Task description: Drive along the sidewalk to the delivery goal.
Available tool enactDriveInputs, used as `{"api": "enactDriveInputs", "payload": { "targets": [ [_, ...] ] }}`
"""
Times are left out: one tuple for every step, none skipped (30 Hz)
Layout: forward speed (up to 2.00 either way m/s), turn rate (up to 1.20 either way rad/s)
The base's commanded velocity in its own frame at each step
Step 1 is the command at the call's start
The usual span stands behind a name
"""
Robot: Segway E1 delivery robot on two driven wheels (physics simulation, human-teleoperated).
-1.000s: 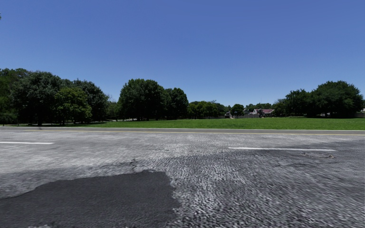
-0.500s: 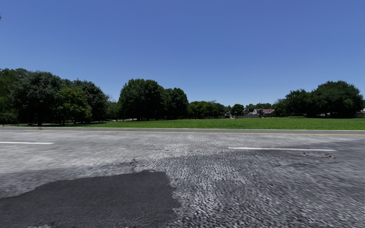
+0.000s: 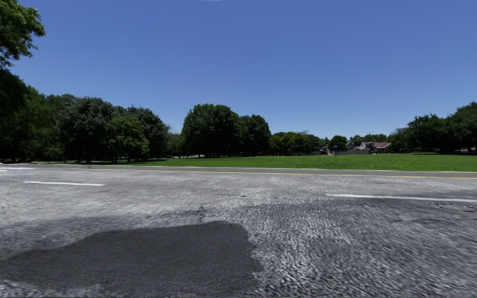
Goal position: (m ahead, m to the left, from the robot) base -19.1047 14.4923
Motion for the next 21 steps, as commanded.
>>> {"api": "enactDriveInputs", "payload": {
  "targets": [
    [0.0, 0.96],
    [0.0, 0.96],
    [0.0, 0.96],
    [0.0, 0.96],
    [0.0, 0.96],
    [0.0, 0.96],
    [0.0, 0.96],
    [0.0, 0.96],
    [0.0, 0.96],
    [0.0, 0.96],
    [0.0, 0.96],
    [0.0, 0.96],
    [0.0, 0.96],
    [0.0, 0.96],
    [0.0, 0.96],
    [0.0, 0.96],
    [0.0, 0.96],
    [0.0, 0.96],
    [0.0, 0.96],
    [0.0, 0.96],
    [0.0, 0.96]
  ]
}}
